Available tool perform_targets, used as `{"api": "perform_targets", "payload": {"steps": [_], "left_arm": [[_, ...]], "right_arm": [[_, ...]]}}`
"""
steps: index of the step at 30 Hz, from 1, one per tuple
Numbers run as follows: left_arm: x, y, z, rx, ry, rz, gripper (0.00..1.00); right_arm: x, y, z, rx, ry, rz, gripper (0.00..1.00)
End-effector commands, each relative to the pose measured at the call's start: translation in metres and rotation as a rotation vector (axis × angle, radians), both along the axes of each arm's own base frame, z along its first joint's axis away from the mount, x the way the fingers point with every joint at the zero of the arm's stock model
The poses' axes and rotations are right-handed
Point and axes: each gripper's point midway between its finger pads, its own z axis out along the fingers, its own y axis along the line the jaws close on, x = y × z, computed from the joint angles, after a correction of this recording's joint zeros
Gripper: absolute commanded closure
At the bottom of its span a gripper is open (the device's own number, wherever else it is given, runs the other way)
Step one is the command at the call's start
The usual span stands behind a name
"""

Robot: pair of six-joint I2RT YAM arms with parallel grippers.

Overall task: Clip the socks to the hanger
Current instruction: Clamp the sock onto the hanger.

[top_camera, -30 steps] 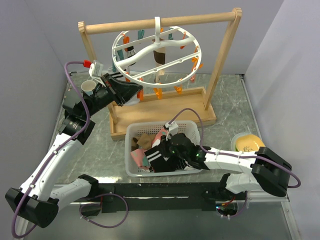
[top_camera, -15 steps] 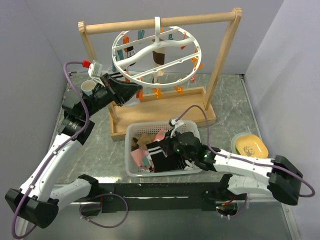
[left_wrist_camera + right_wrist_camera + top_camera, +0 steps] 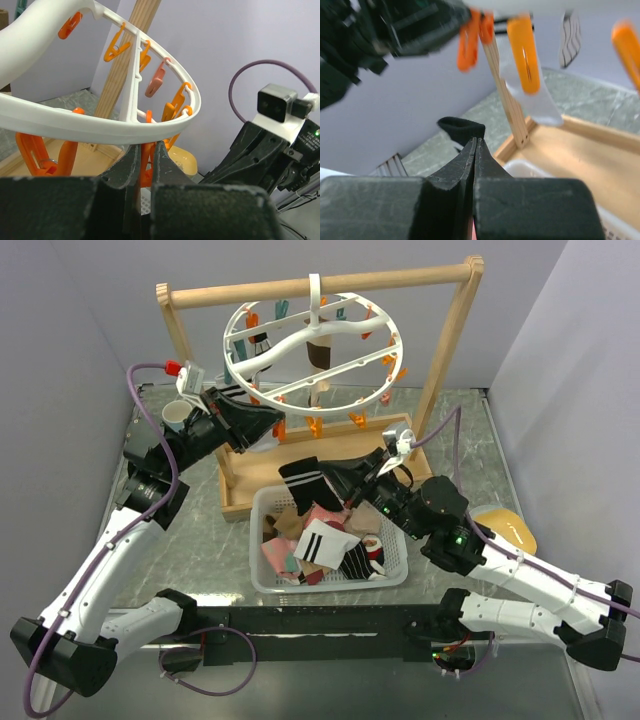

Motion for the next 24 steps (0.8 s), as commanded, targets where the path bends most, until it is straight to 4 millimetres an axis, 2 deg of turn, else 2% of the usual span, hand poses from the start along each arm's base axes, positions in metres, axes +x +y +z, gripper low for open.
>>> {"api": "perform_targets", "payload": {"steps": [1,10,16,24], "left_arm": [[-0.025,-0.009,-0.009,0.021,0.025,-0.139,0.99],[-0.032,-0.012,-0.009,0.007,0.024,-0.188,0.99],[-0.033,-0.013,-0.010,0.009,0.029,-0.199,0.99],[-0.035,-0.013,-0.009,0.003,0.023,-0.202,0.99]], "right_arm": [[0.003,0.001,0.034,0.025,-0.094,-0.009,1.00],[0.013,0.016,0.046,0.066,-0.109,0.003,1.00],[0.020,0.017,0.061,0.103,-0.130,0.001,1.00],[0.025,0.017,0.069,0.124,-0.134,0.011,1.00]]}}
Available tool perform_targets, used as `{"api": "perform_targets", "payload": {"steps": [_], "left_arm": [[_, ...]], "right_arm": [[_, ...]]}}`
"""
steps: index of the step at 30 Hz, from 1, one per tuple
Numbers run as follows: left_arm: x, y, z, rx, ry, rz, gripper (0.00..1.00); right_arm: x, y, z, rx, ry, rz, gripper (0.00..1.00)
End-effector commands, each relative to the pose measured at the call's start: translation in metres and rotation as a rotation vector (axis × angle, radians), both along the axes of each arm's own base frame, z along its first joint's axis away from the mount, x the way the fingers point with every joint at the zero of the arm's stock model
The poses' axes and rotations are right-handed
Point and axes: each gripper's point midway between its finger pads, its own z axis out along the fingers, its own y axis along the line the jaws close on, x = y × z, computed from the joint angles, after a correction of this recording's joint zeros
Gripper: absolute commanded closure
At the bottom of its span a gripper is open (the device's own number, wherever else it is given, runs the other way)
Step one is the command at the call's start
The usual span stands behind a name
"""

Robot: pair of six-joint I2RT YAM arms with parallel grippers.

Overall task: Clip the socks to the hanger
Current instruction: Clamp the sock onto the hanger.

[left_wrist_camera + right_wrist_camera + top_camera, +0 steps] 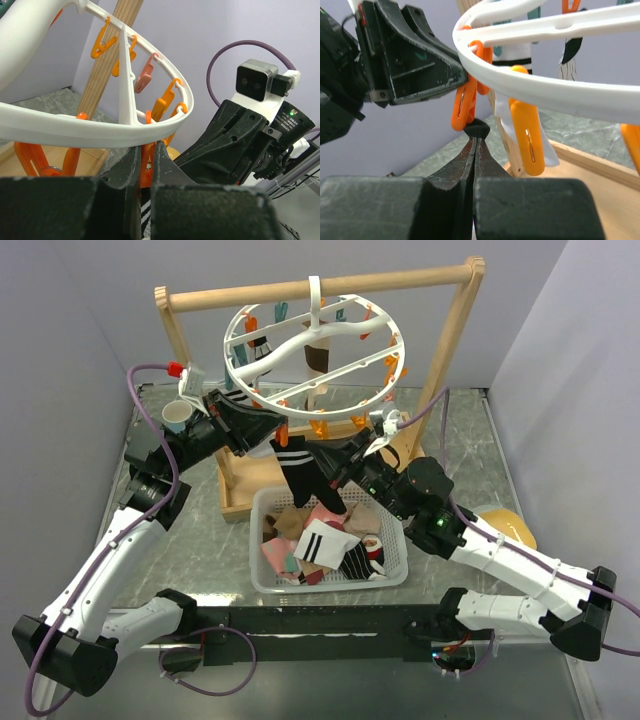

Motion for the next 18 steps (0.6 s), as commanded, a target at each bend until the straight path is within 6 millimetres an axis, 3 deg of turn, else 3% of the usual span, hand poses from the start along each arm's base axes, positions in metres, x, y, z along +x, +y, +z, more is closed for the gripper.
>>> {"api": "perform_targets", "payload": {"steps": [1,10,18], "left_arm": [[-0.0232,-0.0071,-0.0099,0.034,0.016,-0.120,0.99],[-0.0255,-0.0068,-0.0070,0.025,0.015,-0.127,0.99],[-0.0260,-0.0070,-0.0088,0.027,0.016,-0.130,0.99]], "right_arm": [[-0.0012,-0.0039,0.0394,0.101,-0.053,0.018,1.00],[0.0046,-0.0005,0.0364,0.103,-0.034,0.031,1.00],[0.0020,-0.0040,0.0458,0.142,-0.044,0.056,1.00]]}}
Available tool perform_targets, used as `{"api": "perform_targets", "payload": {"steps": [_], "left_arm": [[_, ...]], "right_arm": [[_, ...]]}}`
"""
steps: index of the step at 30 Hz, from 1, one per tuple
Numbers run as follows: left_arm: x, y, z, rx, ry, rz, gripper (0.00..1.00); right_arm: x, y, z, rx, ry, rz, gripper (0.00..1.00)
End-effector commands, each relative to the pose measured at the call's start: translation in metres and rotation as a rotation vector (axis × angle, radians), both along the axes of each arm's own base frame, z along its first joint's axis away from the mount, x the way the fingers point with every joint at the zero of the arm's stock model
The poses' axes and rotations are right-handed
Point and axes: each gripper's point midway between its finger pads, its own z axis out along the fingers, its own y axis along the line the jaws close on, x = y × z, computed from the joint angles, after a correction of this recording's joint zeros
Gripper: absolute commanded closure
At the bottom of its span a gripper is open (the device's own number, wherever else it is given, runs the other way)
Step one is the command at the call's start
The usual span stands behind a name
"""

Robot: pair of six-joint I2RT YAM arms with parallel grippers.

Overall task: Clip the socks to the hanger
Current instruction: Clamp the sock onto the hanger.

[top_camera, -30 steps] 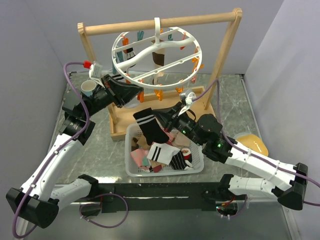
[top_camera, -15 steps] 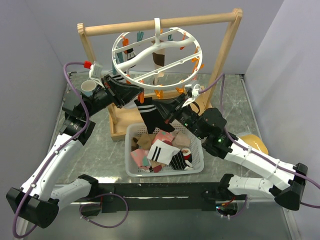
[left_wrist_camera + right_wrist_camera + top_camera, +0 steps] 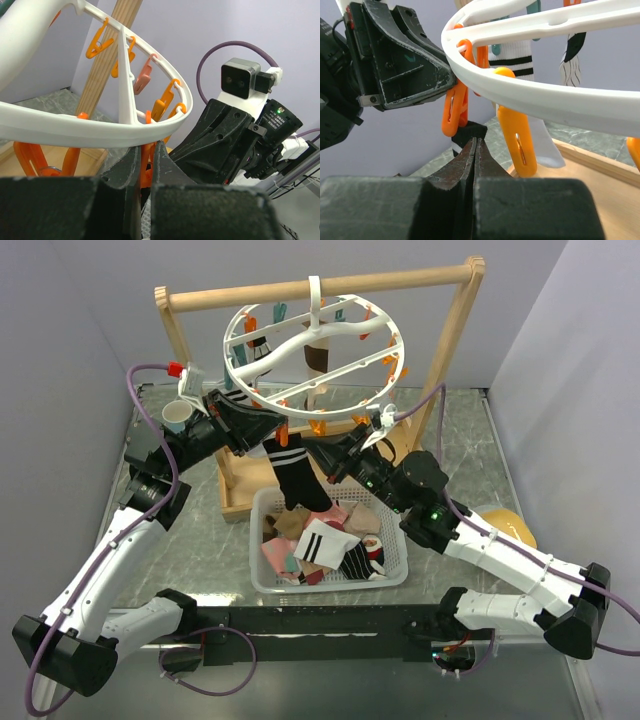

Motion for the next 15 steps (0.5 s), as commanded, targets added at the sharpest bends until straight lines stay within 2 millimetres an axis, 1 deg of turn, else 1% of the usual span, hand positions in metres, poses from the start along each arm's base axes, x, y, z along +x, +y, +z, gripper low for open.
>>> {"api": "perform_targets", "payload": {"steps": [1,8,12,15], "left_arm": [[-0.0263,-0.0071,-0.0094,0.032,0.012,-0.128,0.99],[-0.0265,-0.0063,-0.0070,0.029,0.005,-0.125,0.99],[-0.0282,-0.0066,-0.0064,0.027,0.007,-0.131,0.99],[-0.0290,-0.0065,-0.0043,0.025,0.002,-0.133,0.99]], "right_arm": [[-0.0068,-0.0105,0.0491,0.121,-0.072,0.026,1.00],[-0.0053,-0.0108,0.0536,0.139,-0.073,0.036,1.00],[-0.0017,-0.0055,0.0519,0.134,-0.067,0.039,1.00],[0.0017,-0.0033,0.0543,0.140,-0.066,0.036,1.00]]}}
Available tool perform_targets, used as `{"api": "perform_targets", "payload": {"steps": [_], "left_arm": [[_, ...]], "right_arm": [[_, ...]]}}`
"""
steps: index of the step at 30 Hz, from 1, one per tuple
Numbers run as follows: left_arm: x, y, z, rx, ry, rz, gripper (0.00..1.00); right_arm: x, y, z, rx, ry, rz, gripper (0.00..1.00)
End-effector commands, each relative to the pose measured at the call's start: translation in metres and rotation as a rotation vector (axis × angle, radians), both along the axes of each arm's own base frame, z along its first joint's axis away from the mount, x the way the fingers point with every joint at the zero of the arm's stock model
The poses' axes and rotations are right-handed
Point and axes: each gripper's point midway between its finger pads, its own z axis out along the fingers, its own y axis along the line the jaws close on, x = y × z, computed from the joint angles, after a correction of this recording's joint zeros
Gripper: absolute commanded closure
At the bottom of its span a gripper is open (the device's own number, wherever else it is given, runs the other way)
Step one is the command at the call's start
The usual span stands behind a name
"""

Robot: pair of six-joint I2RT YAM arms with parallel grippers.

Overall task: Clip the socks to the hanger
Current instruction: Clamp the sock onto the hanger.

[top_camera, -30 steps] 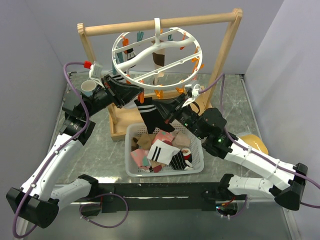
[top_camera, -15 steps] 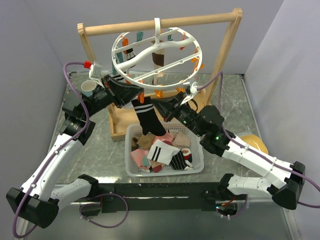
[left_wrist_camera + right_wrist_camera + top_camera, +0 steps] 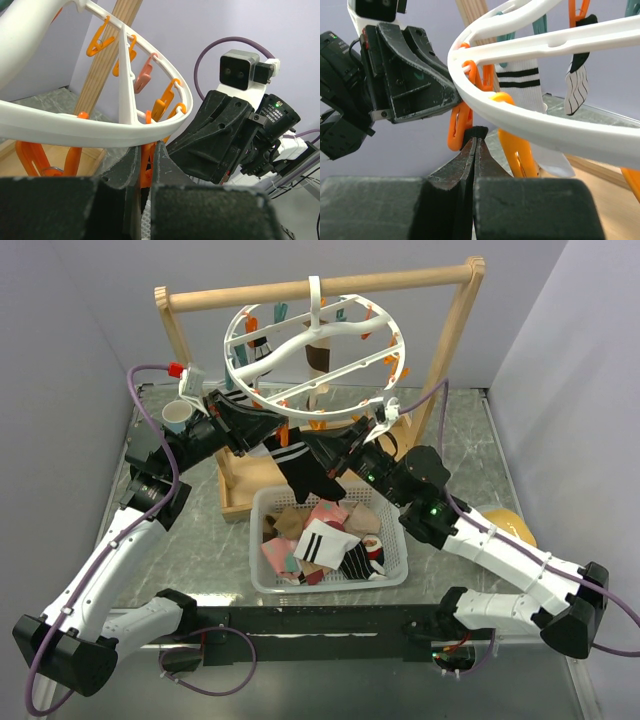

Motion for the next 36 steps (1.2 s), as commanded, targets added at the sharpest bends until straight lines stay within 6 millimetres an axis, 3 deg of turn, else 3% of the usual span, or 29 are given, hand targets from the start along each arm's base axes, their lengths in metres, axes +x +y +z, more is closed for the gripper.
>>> {"api": "perform_targets", "payload": {"steps": [1,9,13,14,16,18,22,30,36], "left_arm": [[-0.030,-0.006,-0.002,0.027,-0.008,-0.131,0.99],[-0.029,-0.004,0.000,0.031,-0.012,-0.119,0.97],[-0.027,-0.003,0.000,0.030,-0.015,-0.097,0.82],[-0.027,-0.002,0.001,0.030,-0.014,-0.092,0.64],[-0.024,-0.002,0.001,0.029,-0.017,-0.078,0.57],[-0.022,0.000,0.002,0.028,-0.014,-0.059,0.40],[-0.012,0.004,0.002,0.025,-0.006,-0.004,0.29],[0.010,0.012,-0.004,0.028,0.020,0.102,0.28],[0.035,0.017,-0.005,0.030,0.033,0.199,0.29]], "right_arm": [[0.000,-0.003,0.043,0.095,-0.066,0.005,1.00],[0.001,0.000,0.044,0.087,-0.071,0.008,1.00],[-0.001,-0.004,0.043,0.089,-0.069,0.004,1.00],[-0.001,-0.004,0.042,0.088,-0.068,0.003,1.00],[-0.001,-0.006,0.042,0.086,-0.070,0.002,1.00],[-0.004,-0.007,0.042,0.086,-0.072,0.004,1.00],[-0.004,-0.008,0.040,0.076,-0.071,0.003,1.00],[-0.002,-0.003,0.028,0.019,-0.044,0.006,0.96],[0.005,-0.001,0.017,-0.052,-0.005,-0.027,0.70]]}}
